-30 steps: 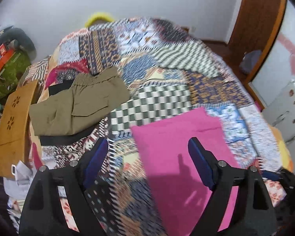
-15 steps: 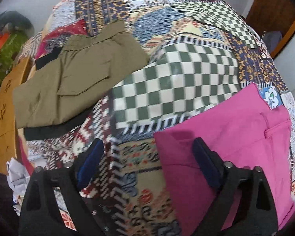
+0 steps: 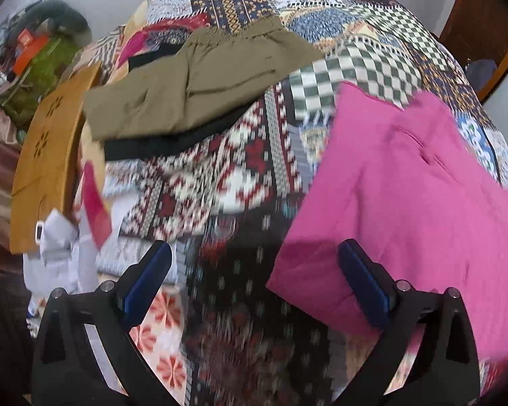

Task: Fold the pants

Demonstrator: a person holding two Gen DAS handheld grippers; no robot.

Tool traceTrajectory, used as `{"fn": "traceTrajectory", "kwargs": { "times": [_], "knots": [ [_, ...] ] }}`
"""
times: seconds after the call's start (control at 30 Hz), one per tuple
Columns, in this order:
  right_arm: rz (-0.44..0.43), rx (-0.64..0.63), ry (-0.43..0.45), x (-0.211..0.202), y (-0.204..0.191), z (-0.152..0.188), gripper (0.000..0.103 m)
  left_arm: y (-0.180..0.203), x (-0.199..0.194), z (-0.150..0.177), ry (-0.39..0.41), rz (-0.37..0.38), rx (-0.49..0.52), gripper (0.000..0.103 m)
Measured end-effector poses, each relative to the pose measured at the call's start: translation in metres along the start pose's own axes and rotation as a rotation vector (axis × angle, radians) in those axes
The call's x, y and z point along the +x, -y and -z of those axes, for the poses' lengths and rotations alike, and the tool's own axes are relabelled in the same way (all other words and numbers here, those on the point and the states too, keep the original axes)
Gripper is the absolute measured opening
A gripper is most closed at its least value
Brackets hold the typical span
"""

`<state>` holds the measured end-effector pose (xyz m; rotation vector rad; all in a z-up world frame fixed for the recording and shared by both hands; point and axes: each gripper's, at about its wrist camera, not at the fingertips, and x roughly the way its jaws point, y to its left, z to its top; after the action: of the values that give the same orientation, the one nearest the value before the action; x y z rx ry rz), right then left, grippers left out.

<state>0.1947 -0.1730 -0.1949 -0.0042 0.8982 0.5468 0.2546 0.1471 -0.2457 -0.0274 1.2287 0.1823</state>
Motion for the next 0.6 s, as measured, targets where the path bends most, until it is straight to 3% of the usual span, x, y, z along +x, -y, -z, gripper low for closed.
{"fn": "traceTrajectory", "kwargs": {
  "times": [0.27,0.43,0.6],
  "knots": [
    [-0.001,-0.014,0.016,-0.003,-0.012,0.001,0.077,0.026,-0.032,0.046,0.065,-0.029,0.072,0.1],
    [-0.009,-0.026,0.006,0.001,-0.023,0.001,0.077,0.04,-0.075,0.044,0.198,-0.039,0.074,0.099],
    [-0.048,-0.052,0.024,0.0,-0.033,-0.007,0.077,0.051,-0.11,0.024,0.311,0.074,0.088,0.098]
  ]
}}
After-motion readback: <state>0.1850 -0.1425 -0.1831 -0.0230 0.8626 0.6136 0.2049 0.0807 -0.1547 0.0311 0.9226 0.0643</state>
